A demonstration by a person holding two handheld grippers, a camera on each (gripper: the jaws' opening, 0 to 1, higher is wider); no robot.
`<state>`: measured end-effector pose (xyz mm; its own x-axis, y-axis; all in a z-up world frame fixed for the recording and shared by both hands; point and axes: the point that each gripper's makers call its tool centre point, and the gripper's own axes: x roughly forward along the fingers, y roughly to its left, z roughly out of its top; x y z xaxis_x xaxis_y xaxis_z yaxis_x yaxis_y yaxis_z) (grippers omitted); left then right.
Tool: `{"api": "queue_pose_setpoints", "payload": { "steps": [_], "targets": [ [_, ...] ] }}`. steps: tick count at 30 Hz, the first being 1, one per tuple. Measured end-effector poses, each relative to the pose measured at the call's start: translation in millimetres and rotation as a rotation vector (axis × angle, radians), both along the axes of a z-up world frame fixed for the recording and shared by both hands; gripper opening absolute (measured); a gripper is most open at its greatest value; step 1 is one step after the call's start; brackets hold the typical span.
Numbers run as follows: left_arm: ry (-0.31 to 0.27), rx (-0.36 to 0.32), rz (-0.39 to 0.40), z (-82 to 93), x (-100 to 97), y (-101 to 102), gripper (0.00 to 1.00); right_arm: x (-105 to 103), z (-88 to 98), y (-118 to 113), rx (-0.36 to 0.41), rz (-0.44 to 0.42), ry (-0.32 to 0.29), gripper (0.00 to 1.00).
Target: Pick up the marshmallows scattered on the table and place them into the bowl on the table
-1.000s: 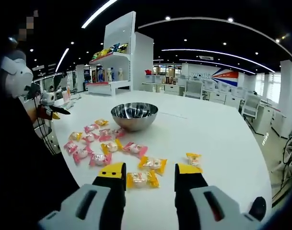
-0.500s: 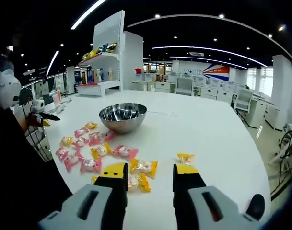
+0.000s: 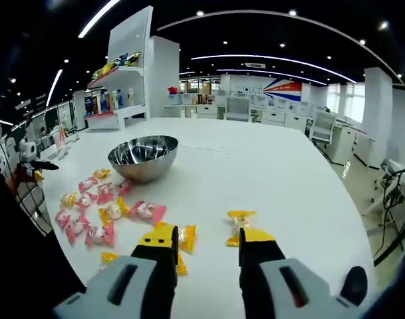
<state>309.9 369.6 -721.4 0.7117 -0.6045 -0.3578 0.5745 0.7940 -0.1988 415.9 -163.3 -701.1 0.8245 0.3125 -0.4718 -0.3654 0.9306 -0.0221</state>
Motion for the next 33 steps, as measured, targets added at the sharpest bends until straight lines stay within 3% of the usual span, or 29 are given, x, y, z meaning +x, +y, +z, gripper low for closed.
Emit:
{"api": "queue_pose_setpoints", "payload": {
  "steps": [19,33],
  "targets": [
    [0.008,0.01,-0.025,0.2,-3.2,-14,0.73,42,-37.8,-9,-0.036,-0.017,0.095,0.37],
    [0.007,0.019,-0.025,2.5,-6.8,-12,0.72,71,-58.1,-20,-0.055,-0.043,0.123,0.35]
  ]
}}
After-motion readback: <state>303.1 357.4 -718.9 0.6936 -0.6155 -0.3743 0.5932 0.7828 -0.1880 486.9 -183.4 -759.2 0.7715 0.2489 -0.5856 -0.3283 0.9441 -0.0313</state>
